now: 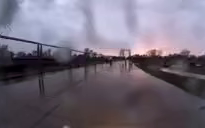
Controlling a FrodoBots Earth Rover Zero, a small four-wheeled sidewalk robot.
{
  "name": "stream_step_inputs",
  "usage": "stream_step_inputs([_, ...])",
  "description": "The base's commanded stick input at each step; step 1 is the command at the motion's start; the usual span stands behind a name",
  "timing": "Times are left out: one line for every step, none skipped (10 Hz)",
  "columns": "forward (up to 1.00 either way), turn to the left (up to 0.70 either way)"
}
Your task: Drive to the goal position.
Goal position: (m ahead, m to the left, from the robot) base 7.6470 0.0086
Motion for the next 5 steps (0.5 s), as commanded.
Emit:
stream_step_inputs([0.70,0.00])
stream_step_inputs([0.70,0.00])
stream_step_inputs([0.70,0.00])
stream_step_inputs([0.70,0.00])
stream_step_inputs([0.70,0.00])
